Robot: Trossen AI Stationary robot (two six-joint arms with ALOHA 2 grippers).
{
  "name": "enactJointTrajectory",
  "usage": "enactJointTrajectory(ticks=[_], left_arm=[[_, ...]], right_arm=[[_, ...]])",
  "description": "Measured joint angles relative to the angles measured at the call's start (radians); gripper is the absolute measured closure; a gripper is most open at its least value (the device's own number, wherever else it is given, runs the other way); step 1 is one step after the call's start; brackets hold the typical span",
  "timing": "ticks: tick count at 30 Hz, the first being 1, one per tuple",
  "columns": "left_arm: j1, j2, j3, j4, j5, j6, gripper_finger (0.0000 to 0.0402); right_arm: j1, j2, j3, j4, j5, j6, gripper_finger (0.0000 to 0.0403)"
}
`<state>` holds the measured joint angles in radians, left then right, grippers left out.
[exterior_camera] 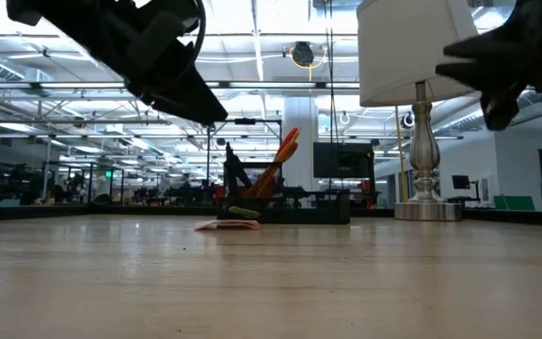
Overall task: Pick and place office supplies into organizer
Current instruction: Put the pink sticky notes into the desk organizer
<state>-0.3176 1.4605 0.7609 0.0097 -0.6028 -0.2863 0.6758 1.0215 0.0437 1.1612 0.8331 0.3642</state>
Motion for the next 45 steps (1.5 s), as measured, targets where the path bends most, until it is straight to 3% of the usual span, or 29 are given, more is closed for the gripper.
enactJointTrajectory(ticks=[4,6,9,13,19,25,31,34,40,45], left_arm=[[-0.007,-0.007,0.0,0.06,0.036,-0.031,0.008],[-0.028,-0.028,-0.003,0.118,0.001,-0.014,0.008],[-0.062,-0.078,-0.045,0.266,-0.022,0.049,0.008],[-0.066,-0.177,-0.209,0.526,0.208,0.194,0.008],[-0.017,-0.412,-0.48,0.622,0.338,0.172,0.008],[-0.007,-0.6,-0.673,0.941,0.586,0.186,0.008],[0.01,-0.717,-0.751,0.913,0.629,0.154,0.008],[0.01,-0.74,-0.751,0.936,0.684,0.175,0.008],[0.011,-0.765,-0.751,0.927,0.686,0.169,0.008],[0.011,-0.775,-0.751,0.929,0.69,0.174,0.008]], right_arm=[[-0.054,0.085,0.047,-0.075,-0.062,0.06,0.0307],[-0.079,0.146,0.122,-0.101,-0.142,0.024,0.0307],[-0.094,0.243,0.236,-0.166,-0.162,-0.072,0.0307],[-0.11,0.354,0.388,-0.352,-0.128,-0.152,0.0307],[-0.199,0.551,0.6,-0.571,-0.13,-0.285,0.0307],[-0.259,0.712,0.77,-0.658,-0.126,-0.49,0.0306],[-0.295,0.876,0.998,-0.796,-0.121,-0.677,0.028],[-0.315,0.947,1.131,-0.972,-0.12,-0.679,0.0259],[-0.369,1.022,1.301,-1.332,-0.13,-0.616,0.0231],[-0.42,1.023,1.309,-1.357,-0.285,-0.611,0.0228]])
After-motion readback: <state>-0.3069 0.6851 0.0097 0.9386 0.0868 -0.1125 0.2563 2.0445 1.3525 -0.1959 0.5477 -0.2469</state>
